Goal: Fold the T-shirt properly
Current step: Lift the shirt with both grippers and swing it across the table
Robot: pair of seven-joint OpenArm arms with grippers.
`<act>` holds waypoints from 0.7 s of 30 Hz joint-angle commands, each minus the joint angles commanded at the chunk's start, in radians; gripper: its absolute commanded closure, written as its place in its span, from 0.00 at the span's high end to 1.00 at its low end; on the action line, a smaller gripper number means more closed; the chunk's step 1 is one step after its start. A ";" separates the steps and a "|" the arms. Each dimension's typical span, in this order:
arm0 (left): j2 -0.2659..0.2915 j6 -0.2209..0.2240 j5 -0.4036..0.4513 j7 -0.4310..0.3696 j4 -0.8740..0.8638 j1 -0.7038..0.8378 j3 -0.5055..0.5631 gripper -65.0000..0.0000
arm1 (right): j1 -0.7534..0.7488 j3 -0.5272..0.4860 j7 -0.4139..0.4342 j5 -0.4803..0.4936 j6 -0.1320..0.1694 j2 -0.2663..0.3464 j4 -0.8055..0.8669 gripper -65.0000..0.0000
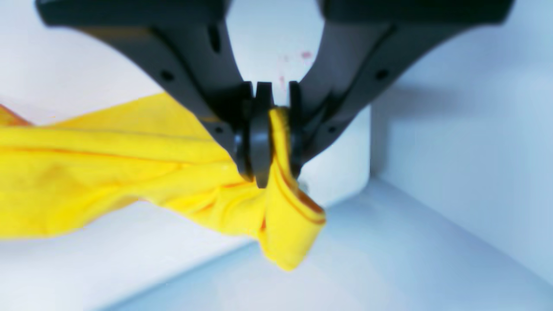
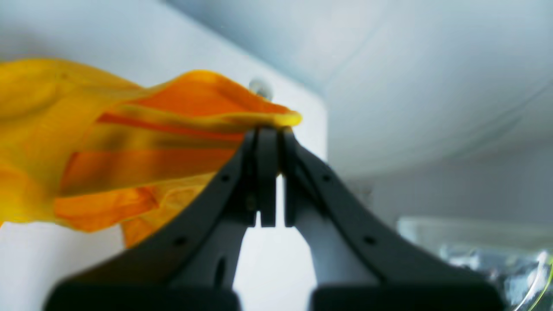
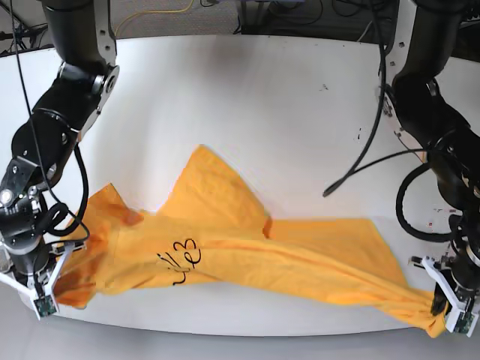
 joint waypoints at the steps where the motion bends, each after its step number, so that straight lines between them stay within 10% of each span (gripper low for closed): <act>1: -0.011 0.000 0.000 0.000 -0.015 -0.029 -0.017 0.00 | 0.028 -0.003 -0.008 0.003 0.000 0.015 -0.003 0.02; 12: -0.043 0.000 0.000 0.000 -0.132 -0.176 -0.038 0.00 | 0.190 -0.072 -0.025 -0.005 0.000 0.068 -0.031 0.02; 21: -0.043 0.000 -0.009 0.000 -0.124 0.008 -0.038 0.00 | 0.017 -0.011 -0.048 0.002 0.000 0.060 0.054 0.02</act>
